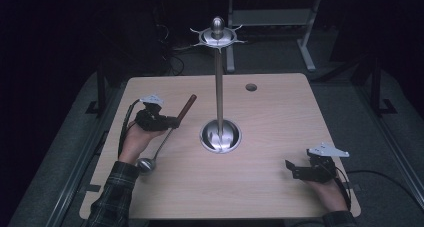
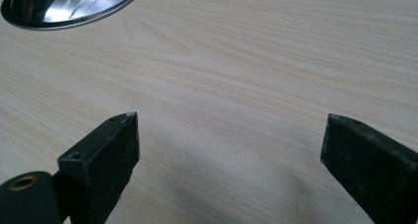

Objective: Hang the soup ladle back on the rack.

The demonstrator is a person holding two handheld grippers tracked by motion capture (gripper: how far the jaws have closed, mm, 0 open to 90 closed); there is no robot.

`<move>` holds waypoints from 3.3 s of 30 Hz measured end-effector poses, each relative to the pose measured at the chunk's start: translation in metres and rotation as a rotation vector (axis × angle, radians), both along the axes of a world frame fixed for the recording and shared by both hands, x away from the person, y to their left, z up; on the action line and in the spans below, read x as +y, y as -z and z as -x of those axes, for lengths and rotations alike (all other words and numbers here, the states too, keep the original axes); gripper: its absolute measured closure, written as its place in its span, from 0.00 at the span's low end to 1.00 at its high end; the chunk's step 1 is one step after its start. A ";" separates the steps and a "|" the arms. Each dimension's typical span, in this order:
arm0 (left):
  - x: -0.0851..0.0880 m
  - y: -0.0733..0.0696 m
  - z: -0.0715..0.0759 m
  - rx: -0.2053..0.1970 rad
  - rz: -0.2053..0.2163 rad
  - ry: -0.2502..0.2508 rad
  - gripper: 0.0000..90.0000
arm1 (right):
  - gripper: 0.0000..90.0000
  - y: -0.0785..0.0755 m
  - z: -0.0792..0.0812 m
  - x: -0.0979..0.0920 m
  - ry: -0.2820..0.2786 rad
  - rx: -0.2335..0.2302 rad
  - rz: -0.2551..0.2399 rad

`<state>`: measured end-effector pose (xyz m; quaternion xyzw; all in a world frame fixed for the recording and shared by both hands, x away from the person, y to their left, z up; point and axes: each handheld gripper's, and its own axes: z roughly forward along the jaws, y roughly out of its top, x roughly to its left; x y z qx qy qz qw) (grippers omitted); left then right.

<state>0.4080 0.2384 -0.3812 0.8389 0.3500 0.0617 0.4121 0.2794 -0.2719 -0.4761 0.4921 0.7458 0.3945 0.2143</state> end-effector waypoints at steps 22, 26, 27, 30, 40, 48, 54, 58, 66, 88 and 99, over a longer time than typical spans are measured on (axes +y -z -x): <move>0.018 -0.042 0.022 -0.101 0.157 0.026 0.82 | 0.08 0.000 -0.001 0.003 -0.005 0.005 0.003; 0.016 -0.050 0.027 -0.134 0.176 0.039 0.82 | 0.08 0.000 -0.001 0.002 -0.007 0.003 0.005; 0.016 -0.052 0.028 -0.141 0.175 0.043 0.82 | 0.08 0.000 -0.001 0.003 -0.006 0.003 0.005; 0.013 -0.058 0.031 -0.163 0.189 0.048 0.82 | 0.08 0.000 -0.001 0.002 -0.006 0.003 0.005; 0.008 -0.085 0.041 -0.233 0.240 0.087 0.82 | 0.08 0.001 -0.002 0.002 0.003 0.007 0.003; 0.002 -0.103 0.040 -0.258 0.269 0.116 0.82 | 0.08 0.001 0.000 0.001 0.003 0.003 0.003; -0.004 -0.122 0.039 -0.291 0.260 0.138 0.82 | 0.08 0.001 0.000 0.001 0.005 0.005 0.003; -0.009 -0.134 0.038 -0.304 0.262 0.156 0.82 | 0.08 0.001 0.000 0.000 0.005 0.004 0.002; -0.023 -0.156 0.033 -0.327 0.249 0.192 0.82 | 0.08 0.001 0.000 0.000 0.005 0.004 0.001; -0.046 -0.165 0.021 -0.326 0.223 0.237 0.82 | 0.08 0.001 0.001 -0.001 0.005 0.002 0.001; -0.060 -0.160 0.013 -0.311 0.224 0.254 0.82 | 0.08 0.000 0.003 -0.003 0.008 0.000 -0.007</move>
